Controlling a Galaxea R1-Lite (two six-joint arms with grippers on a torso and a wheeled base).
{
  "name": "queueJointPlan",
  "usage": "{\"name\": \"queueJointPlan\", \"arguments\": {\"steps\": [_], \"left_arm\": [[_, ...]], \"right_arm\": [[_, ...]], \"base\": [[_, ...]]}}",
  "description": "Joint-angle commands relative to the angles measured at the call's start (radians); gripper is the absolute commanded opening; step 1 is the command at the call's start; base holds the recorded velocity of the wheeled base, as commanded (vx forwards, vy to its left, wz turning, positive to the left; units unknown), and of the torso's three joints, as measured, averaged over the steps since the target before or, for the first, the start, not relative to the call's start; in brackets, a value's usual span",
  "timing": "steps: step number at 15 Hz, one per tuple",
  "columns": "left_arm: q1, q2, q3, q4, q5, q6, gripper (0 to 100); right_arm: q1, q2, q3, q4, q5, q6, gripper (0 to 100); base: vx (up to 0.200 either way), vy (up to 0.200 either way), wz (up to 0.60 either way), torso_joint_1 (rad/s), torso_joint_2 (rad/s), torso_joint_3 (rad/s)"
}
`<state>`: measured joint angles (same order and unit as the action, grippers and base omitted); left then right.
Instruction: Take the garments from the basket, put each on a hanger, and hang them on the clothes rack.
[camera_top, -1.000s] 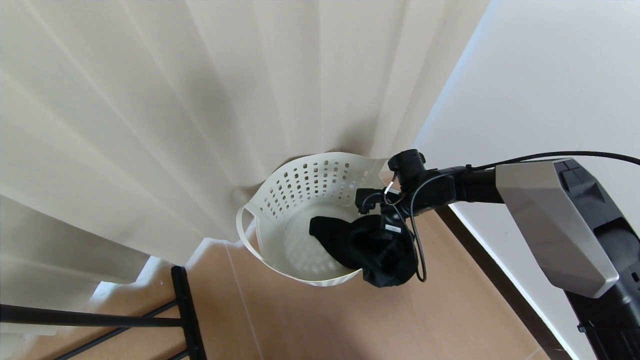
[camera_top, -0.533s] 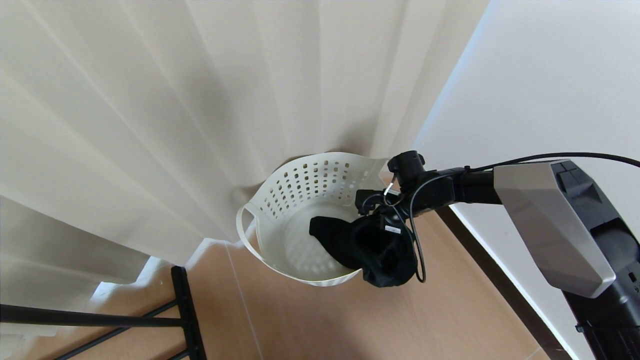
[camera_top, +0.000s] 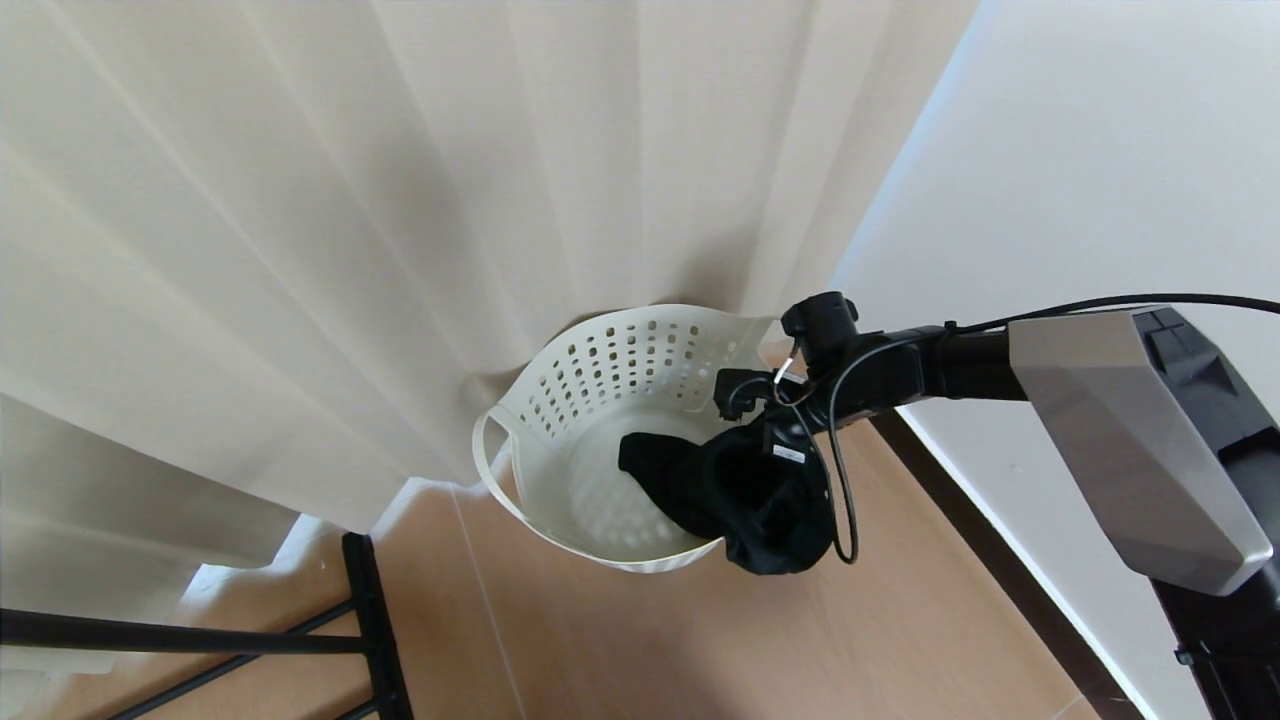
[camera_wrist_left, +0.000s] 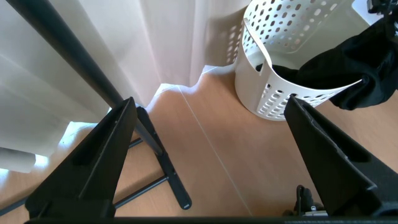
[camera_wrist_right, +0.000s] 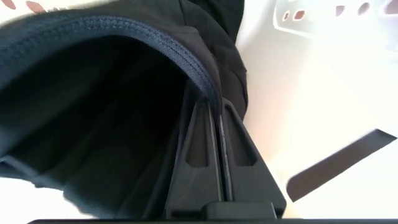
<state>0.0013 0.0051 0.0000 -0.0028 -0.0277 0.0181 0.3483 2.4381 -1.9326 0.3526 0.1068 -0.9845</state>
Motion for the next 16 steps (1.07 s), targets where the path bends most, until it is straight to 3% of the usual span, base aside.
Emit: {"name": "queueJointPlan", "arguments": {"steps": [1, 3, 7, 11, 14, 16], "left_arm": [[0.000, 0.001, 0.000, 0.000, 0.000, 0.000, 100], [0.000, 0.001, 0.000, 0.000, 0.000, 0.000, 100], [0.000, 0.001, 0.000, 0.000, 0.000, 0.000, 100], [0.000, 0.001, 0.000, 0.000, 0.000, 0.000, 100], [0.000, -0.001, 0.000, 0.000, 0.000, 0.000, 100], [0.000, 0.001, 0.000, 0.001, -0.008, 0.016, 100]], "right_arm": [[0.026, -0.145, 0.109, -0.017, 0.025, 0.038, 0], [0.029, -0.260, 0.239, -0.095, 0.044, 0.044, 0], [0.031, -0.435, 0.550, -0.461, 0.083, 0.047, 0], [0.034, -0.574, 0.661, -0.488, 0.119, 0.070, 0], [0.075, -0.735, 0.822, -0.586, 0.117, 0.127, 0], [0.124, -0.814, 0.920, -0.705, 0.114, 0.240, 0]], "base": [[0.000, 0.000, 0.00, 0.000, 0.00, 0.000], [0.000, 0.000, 0.00, 0.000, 0.00, 0.000], [0.000, 0.000, 0.00, 0.000, 0.00, 0.000], [0.000, 0.000, 0.00, 0.000, 0.00, 0.000], [0.000, 0.000, 0.00, 0.000, 0.00, 0.000], [0.000, 0.000, 0.00, 0.000, 0.00, 0.000]]}}
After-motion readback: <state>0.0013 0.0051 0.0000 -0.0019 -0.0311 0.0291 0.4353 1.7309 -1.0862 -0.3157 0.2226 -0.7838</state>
